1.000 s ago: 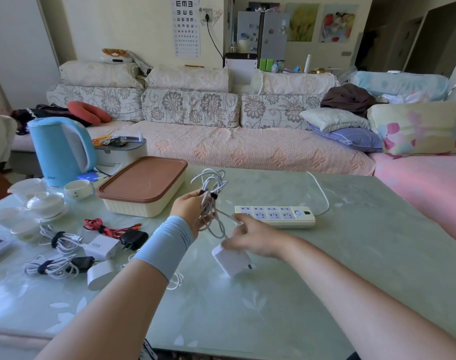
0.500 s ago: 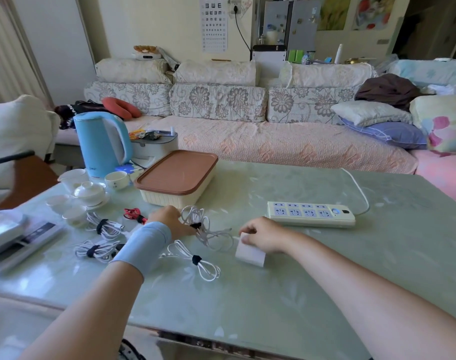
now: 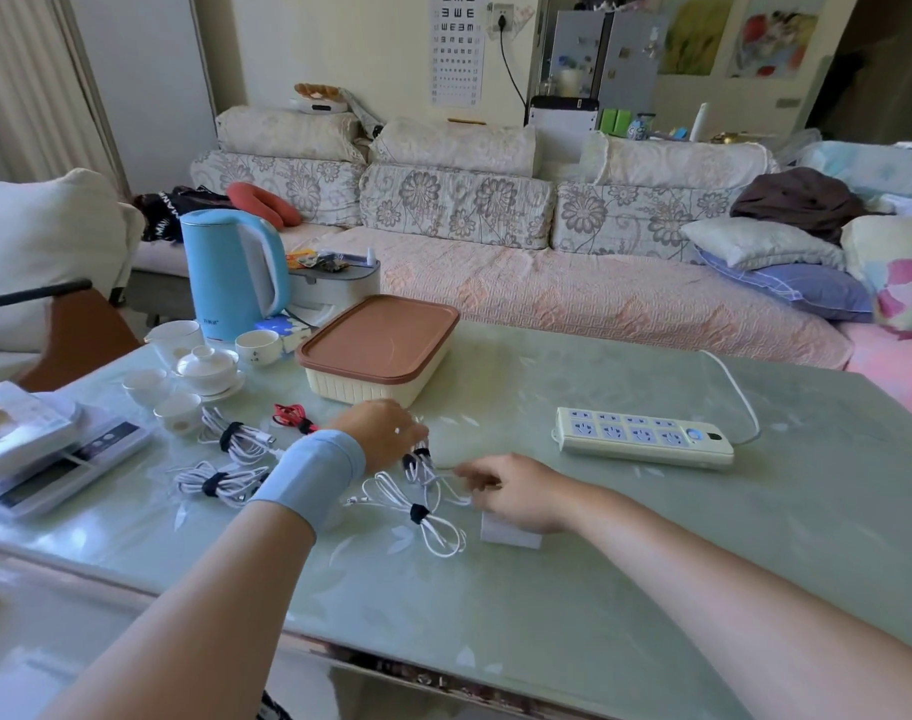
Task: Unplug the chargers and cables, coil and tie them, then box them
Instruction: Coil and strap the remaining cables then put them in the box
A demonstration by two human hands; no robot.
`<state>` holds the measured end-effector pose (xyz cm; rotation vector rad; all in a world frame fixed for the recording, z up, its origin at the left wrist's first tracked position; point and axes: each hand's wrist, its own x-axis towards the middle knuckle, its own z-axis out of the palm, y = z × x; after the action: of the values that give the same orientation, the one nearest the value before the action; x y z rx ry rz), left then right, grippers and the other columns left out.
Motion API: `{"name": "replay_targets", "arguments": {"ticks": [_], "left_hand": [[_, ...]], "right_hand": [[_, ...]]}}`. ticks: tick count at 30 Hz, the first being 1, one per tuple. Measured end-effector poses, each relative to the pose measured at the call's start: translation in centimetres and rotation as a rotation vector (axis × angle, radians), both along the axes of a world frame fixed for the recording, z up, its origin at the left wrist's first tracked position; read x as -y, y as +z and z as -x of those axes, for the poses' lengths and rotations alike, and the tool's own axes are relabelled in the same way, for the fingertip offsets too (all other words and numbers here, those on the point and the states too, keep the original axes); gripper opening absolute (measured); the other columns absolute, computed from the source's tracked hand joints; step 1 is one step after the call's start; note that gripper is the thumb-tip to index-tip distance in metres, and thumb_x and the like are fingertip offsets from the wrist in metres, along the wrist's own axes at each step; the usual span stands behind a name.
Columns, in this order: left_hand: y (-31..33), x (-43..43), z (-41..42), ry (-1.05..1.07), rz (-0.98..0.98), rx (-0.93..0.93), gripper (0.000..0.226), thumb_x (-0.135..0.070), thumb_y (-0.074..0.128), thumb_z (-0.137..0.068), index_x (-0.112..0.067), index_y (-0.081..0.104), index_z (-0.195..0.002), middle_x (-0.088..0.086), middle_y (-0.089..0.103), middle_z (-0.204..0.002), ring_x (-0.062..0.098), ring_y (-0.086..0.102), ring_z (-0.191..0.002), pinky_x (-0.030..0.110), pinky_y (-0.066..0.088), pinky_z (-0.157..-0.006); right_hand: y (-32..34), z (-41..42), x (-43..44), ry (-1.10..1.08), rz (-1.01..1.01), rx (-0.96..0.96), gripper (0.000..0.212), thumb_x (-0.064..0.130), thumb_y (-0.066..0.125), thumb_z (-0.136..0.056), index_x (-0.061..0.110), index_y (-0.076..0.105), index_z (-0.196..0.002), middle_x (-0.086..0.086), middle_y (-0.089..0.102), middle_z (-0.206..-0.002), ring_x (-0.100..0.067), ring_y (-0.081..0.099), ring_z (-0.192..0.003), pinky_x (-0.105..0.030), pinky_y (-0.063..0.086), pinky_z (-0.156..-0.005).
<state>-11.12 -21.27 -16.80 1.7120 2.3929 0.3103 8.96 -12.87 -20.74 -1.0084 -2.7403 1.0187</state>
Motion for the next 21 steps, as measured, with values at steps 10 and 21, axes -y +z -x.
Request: {"name": "replay_targets", "arguments": {"ticks": [10,21], "left_hand": [[-0.5,-0.3,2.8,0.102,-0.419,0.114,0.028,-0.031,0.046,-0.099,-0.028,0.060,-0.122,-0.002,0.057,-0.127,0.020,0.051,-0.115,0.033,0.041,-0.098],[-3.1,-3.4,7.7,0.159,-0.155,0.027,0.059,-0.033,0.047,-0.097,-0.036,0.023,-0.150,0.003,0.007,-0.162,0.027,0.001,-0.148,0.040,0.008,-0.119]], "right_hand": [[3.7,6.1,-1.4,-0.054,-0.279,-0.205,0.052,0.000,0.045,-0.091,0.018,0.051,-0.139,0.000,0.047,-0.144,-0.018,0.046,-0.131,-0.025,0.035,-0.104],[3.4,16.1,-6.1,0.206,-0.807,0.254,0.075,-0.011,0.048,-0.088,0.015,0.023,-0.153,-0.012,0.027,-0.157,-0.029,0.022,-0.147,-0.048,0.013,-0.122]]}}
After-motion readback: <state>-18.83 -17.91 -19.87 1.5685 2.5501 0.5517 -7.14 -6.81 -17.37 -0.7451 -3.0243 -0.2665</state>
